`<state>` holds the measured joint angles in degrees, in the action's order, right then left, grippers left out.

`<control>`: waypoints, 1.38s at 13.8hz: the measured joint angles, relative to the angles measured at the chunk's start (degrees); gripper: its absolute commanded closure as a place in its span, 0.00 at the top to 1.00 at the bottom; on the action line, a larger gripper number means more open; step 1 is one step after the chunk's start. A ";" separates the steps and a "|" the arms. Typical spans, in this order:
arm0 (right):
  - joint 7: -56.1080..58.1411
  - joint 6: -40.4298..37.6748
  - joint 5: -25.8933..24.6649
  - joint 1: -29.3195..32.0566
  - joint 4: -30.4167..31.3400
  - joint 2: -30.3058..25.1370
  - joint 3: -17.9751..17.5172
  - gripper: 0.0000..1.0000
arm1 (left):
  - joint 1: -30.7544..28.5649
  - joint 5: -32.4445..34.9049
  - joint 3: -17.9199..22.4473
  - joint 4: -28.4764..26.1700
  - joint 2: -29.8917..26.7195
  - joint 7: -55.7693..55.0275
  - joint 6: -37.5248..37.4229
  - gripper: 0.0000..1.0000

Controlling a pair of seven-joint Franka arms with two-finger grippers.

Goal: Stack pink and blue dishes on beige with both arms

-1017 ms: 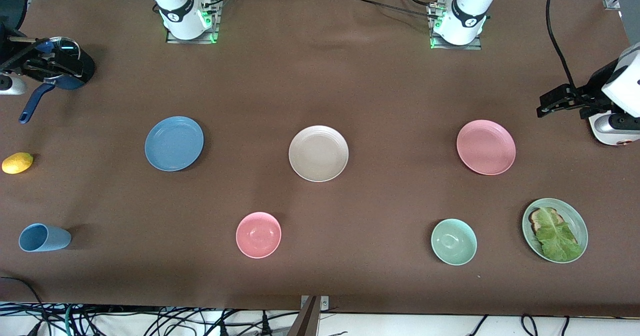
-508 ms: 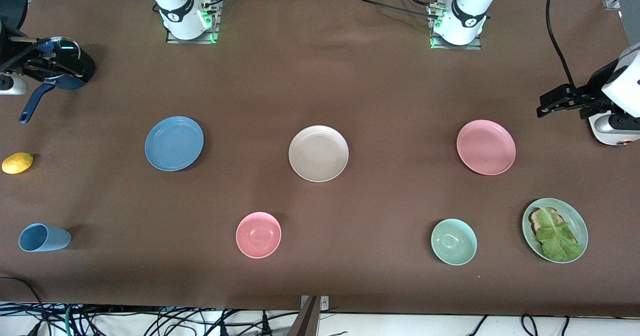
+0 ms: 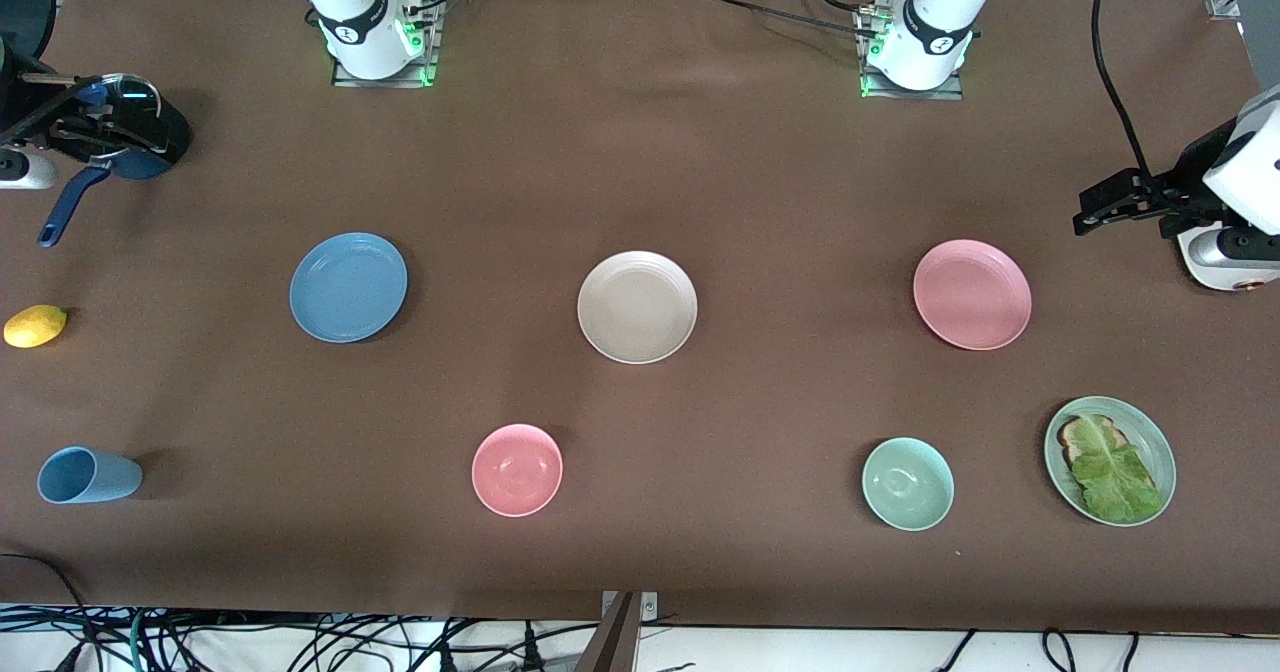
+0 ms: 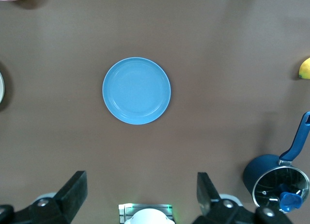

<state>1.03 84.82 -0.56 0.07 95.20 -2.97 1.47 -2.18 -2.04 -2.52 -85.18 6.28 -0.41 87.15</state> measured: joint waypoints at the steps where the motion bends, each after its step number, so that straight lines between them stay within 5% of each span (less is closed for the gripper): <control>1: 0.00 0.00 0.00 0.00 0.00 0.00 0.00 1.00 | 0.00 0.00 0.00 0.00 0.00 0.00 0.00 1.00; 10: 0.00 -0.01 0.00 0.00 0.00 0.00 0.00 1.00 | -1.62 0.00 0.00 -0.11 1.76 -0.17 -2.41 1.00; 19: 0.00 -0.01 0.00 0.00 0.00 0.03 -0.01 1.00 | -7.51 0.00 0.18 -0.12 13.85 0.85 -0.18 1.00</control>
<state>1.03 84.81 -0.56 0.07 95.20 -2.94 1.46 -9.69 -2.04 -2.34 -85.30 20.12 0.44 86.97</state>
